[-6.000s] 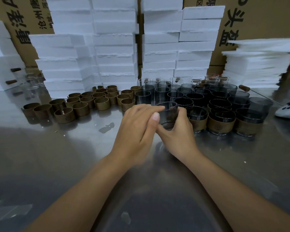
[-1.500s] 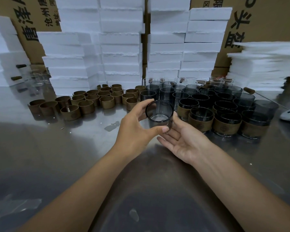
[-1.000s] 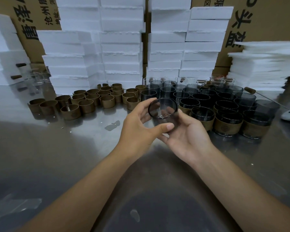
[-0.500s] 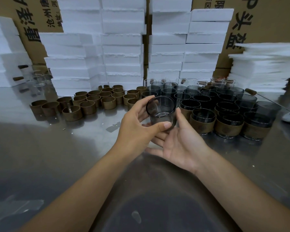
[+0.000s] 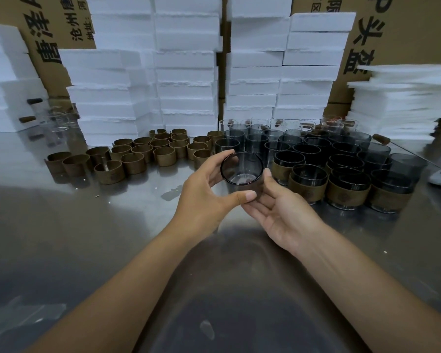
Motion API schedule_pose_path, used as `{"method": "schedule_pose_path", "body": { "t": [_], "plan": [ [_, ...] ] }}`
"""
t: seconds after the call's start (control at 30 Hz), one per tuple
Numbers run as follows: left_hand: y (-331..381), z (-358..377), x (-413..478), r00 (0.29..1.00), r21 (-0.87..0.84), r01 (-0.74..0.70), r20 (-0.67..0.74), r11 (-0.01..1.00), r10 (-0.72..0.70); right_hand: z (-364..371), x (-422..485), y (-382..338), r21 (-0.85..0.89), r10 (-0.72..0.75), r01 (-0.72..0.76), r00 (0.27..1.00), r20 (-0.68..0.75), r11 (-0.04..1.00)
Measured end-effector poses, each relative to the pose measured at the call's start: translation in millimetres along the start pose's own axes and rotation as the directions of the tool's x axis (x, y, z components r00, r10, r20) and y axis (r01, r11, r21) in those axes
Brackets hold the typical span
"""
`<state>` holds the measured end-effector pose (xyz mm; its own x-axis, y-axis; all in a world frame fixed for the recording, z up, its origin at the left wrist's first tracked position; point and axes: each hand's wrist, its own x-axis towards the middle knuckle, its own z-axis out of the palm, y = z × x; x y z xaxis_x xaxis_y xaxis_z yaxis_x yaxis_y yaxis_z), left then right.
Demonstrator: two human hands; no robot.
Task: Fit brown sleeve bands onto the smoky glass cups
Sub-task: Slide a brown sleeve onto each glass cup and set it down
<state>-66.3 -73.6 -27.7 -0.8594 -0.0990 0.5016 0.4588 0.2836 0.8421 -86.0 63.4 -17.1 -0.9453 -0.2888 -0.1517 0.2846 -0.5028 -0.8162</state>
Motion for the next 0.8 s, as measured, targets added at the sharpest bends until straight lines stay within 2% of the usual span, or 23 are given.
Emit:
{"method": "schedule_pose_path", "body": {
  "t": [0.1, 0.17, 0.23, 0.3, 0.43, 0.67, 0.8],
  "plan": [
    [1.2, -0.7, 0.1, 0.999, -0.034, 0.042, -0.019, 0.999, -0.042, 3.1, -2.6, 1.5, -0.123, -0.046, 0.043, 0.999, -0.02, 0.991],
    [2.0, -0.2, 0.3, 0.991, -0.153, 0.125, -0.034, 0.98, -0.131, 6.9, -3.9, 4.2, -0.272, -0.114, 0.095, 0.992, -0.057, 0.958],
    [2.3, 0.3, 1.3, 0.975, -0.276, 0.205, -0.023, 0.939, -0.22, 9.7, -5.9, 6.6, -0.411, -0.242, 0.201, 0.969, -0.05, 0.889],
    [4.1, 0.3, 2.5, 0.96, -0.322, 0.275, 0.035, 0.906, -0.279, 12.4, -9.3, 7.7, -0.507, -0.344, 0.311, 0.938, 0.03, 0.804],
    [6.9, -0.7, 2.3, 0.938, -0.373, 0.345, 0.139, 0.861, -0.316, 12.0, -9.6, 8.9, -0.524, -0.391, 0.422, 0.903, 0.176, 0.74],
    [5.5, 5.5, 0.0, 0.925, -0.545, 0.367, 0.126, 0.754, -0.359, 9.6, -4.2, 11.2, -0.523, -0.455, 0.436, 0.885, 0.1, 0.732],
    [5.4, 5.6, -1.0, 0.914, -0.53, 0.389, 0.118, 0.754, -0.388, 9.4, -3.1, 14.0, -0.517, -0.442, 0.414, 0.894, 0.076, 0.749]
  ]
}}
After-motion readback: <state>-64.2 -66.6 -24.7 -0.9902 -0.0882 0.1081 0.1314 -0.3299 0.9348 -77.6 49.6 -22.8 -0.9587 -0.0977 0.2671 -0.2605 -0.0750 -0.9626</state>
